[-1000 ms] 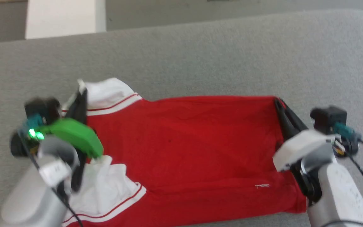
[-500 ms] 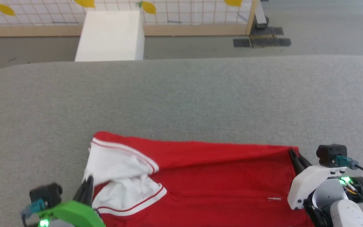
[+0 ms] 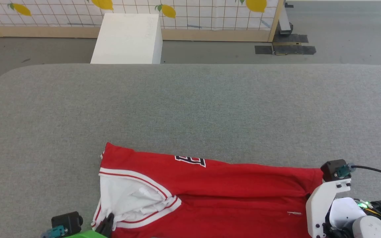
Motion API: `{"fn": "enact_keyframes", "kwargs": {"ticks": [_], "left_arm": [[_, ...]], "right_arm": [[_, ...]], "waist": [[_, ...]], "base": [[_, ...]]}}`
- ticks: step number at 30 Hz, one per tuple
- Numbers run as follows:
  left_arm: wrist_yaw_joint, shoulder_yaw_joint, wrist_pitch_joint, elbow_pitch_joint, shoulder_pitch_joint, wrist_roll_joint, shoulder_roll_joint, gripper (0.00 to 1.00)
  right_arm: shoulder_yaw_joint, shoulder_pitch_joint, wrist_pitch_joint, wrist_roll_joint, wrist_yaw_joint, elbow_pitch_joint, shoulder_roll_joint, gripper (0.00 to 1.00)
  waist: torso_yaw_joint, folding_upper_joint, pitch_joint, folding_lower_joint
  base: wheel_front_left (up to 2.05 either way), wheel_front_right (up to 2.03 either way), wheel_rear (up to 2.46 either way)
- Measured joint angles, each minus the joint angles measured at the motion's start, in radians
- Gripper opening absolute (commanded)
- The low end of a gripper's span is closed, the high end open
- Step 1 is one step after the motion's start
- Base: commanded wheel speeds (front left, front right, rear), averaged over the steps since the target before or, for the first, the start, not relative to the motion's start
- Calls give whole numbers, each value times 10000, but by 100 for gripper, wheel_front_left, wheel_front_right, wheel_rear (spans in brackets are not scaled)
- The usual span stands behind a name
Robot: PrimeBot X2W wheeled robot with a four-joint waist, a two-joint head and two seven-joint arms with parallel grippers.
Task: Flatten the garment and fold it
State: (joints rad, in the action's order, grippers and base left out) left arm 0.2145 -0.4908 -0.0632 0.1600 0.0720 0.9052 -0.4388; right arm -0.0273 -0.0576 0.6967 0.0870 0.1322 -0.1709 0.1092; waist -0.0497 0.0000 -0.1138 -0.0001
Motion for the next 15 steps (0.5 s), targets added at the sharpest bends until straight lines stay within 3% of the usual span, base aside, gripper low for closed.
{"fn": "enact_keyframes", "kwargs": {"ticks": [1, 2, 3, 4, 5, 6, 15], "left_arm": [[-44, -21, 0, 100, -55, 2, 33, 0], [-107, -48, 0, 215, -117, 17, 94, 0], [-144, -63, 0, 290, -179, 19, 176, 15], [-173, -81, 4, 353, -220, 19, 221, 46], [-211, -102, 10, 437, -273, 17, 242, 95], [-217, -104, -12, 504, -326, 13, 272, 100], [-462, -6, -1699, 514, -748, -1047, 435, 100]], "right_arm": [[-23, 0, 48, 0, 0, 33, -15, 0], [-48, 3, 88, 15, 0, 71, -44, 12], [-81, 20, 75, 42, 0, 117, -82, 46], [-140, 44, 25, 94, 0, 155, -121, 100], [-261, 125, -84, 188, 0, 226, -199, 100], [-389, 250, -270, 307, -2, 326, -276, 100], [-821, 1273, -3242, 884, 0, 1338, -562, 100]], "waist": [[-10, 0, -6, 0], [-22, 0, -10, 0], [-33, 0, -4, 1], [-44, 0, 8, 0], [-64, 0, 33, 0], [-89, 0, 64, 0], [-318, 0, 348, 0]], "base": [[0, 0, 0], [0, 0, 0], [0, 0, 0], [0, 0, 0], [0, 0, 0], [0, 0, 0], [0, 0, 0]]}}
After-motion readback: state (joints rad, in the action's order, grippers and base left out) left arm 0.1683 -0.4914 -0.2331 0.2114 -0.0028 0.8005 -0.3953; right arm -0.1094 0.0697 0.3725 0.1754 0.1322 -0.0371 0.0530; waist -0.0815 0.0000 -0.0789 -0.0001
